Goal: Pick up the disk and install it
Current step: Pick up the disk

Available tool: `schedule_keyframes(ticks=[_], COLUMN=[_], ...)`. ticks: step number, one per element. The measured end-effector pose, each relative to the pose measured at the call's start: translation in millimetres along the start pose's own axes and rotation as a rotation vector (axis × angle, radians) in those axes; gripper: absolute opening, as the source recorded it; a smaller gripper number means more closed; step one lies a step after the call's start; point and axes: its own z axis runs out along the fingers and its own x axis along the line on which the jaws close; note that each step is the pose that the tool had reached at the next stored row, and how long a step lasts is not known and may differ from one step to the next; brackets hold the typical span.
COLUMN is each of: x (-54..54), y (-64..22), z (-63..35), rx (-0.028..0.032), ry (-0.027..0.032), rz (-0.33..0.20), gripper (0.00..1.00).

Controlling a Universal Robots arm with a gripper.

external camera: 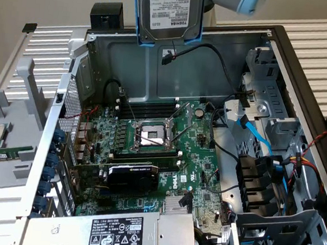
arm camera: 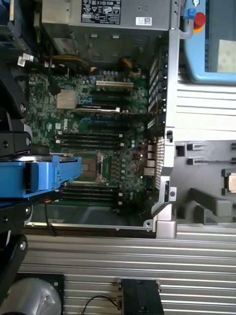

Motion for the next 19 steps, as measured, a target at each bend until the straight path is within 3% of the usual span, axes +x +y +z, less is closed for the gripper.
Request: schedule_keyframes(ticks=[14,16,19], x=[27.5,29.6,31.0], y=[-20.5,-24.5,-32.3], z=[-1.2,-2.1,-3.7], rx=[-0.0025,-0.0037,-0.0043], ry=[-0.0001,0.0014,0.0089], rz=[0.0,0.0,0.0], gripper=[0.37,0.37,0.37])
